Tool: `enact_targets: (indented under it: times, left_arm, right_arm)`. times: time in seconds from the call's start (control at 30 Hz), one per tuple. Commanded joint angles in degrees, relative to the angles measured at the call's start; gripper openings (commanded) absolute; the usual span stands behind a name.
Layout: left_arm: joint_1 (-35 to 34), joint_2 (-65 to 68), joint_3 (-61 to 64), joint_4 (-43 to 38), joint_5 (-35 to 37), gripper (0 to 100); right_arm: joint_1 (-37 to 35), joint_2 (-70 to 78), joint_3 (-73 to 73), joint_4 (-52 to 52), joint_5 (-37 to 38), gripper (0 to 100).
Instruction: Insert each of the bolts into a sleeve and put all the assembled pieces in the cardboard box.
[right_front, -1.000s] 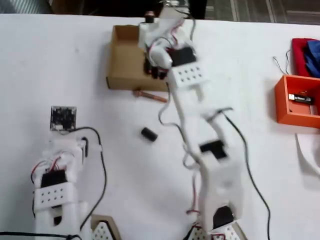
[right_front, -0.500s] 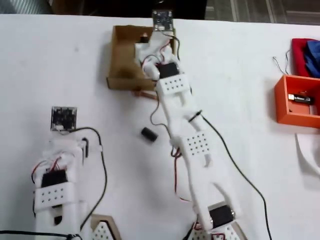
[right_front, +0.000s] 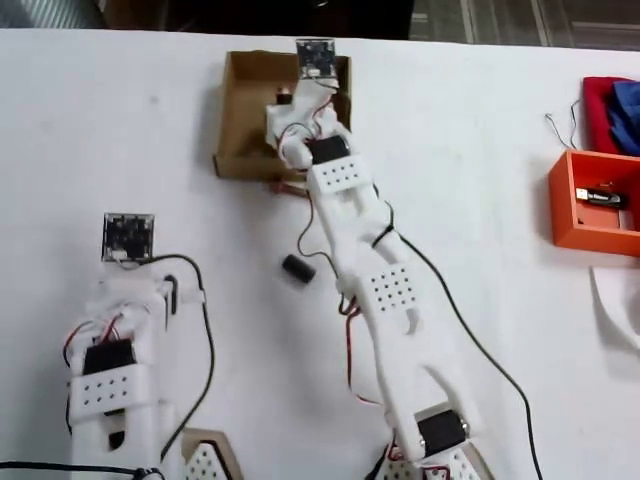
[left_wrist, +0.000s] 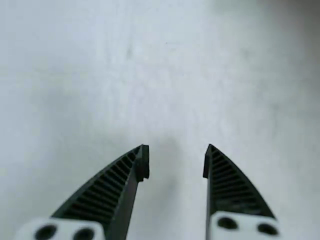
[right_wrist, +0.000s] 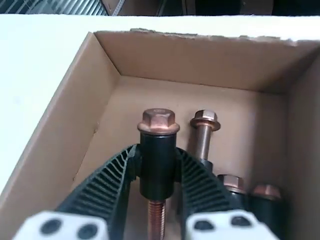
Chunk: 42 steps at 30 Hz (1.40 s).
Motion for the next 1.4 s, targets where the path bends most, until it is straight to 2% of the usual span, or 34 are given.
enact_targets:
  times: [0.0,0.37,1.37]
  left_arm:
    - [0.0,-0.1,-0.2,-1.1,-0.3,20]
    - [0.0,-0.1,-0.2,-1.1,-0.3,20]
    - [1.5,-0.1,0.0,-1.1,-0.4,20]
  right_arm:
    - [-0.7,-1.5,-0.5,-0.4,-0.4,1.9]
    - [-1.6,-1.6,-1.1,3.1,-3.5,1.9]
    - [-1.9,-0.9,-0.4,6.4,-3.6,1.9]
